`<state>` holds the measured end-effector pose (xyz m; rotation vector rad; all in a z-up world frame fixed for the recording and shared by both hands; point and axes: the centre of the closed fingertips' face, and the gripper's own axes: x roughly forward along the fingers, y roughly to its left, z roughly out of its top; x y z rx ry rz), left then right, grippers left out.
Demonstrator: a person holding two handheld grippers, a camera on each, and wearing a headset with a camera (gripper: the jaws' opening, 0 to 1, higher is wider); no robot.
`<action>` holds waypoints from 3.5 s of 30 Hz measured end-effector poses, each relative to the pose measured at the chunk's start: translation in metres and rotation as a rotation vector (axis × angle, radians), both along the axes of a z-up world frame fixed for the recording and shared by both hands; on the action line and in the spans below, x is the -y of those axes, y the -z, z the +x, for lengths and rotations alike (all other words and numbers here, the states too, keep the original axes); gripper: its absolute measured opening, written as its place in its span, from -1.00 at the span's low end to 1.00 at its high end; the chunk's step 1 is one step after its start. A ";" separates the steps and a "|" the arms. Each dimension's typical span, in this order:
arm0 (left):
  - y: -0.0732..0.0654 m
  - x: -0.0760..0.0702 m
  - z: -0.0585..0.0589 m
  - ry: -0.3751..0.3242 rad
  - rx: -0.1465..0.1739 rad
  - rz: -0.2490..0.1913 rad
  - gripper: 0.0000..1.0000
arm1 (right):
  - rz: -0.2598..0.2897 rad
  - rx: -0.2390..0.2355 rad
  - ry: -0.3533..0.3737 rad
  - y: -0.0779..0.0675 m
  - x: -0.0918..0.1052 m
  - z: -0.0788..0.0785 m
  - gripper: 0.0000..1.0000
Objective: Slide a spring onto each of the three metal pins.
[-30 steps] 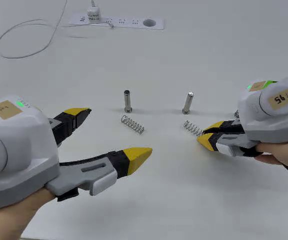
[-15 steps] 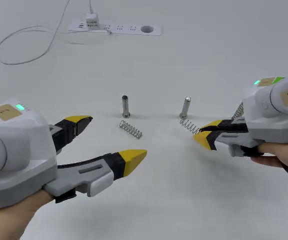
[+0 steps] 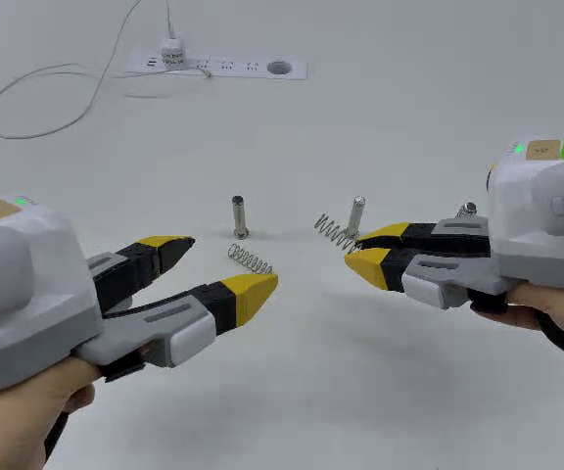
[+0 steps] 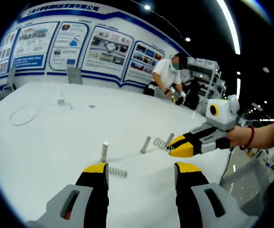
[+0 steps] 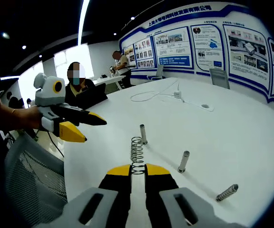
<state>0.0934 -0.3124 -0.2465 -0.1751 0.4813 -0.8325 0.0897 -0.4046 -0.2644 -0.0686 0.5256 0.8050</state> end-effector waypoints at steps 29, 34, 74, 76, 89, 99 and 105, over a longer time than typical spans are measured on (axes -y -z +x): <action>-0.018 0.033 -0.005 0.048 -0.194 -0.285 -0.42 | 0.107 0.061 -0.108 -0.019 -0.041 -0.017 -0.78; -0.023 0.033 -0.003 0.036 -0.201 -0.322 -0.54 | 0.123 0.067 -0.116 -0.023 -0.044 -0.018 -0.78; -0.039 0.048 -0.002 0.079 -0.147 -0.321 -0.80 | 0.133 0.098 -0.091 -0.031 -0.041 -0.017 -0.73; -0.039 0.049 -0.002 0.083 -0.140 -0.317 -0.80 | 0.128 0.107 -0.084 -0.031 -0.039 -0.016 -0.72; -0.043 0.053 0.004 0.118 0.005 -0.183 -0.80 | 0.100 0.066 -0.034 -0.024 -0.026 -0.020 -0.48; -0.041 0.066 0.009 0.177 0.142 -0.016 -0.80 | 0.063 0.047 0.021 -0.017 -0.010 -0.023 -0.22; -0.044 0.075 0.015 0.205 0.211 0.018 -0.80 | 0.058 0.029 0.050 -0.013 0.000 -0.024 -0.15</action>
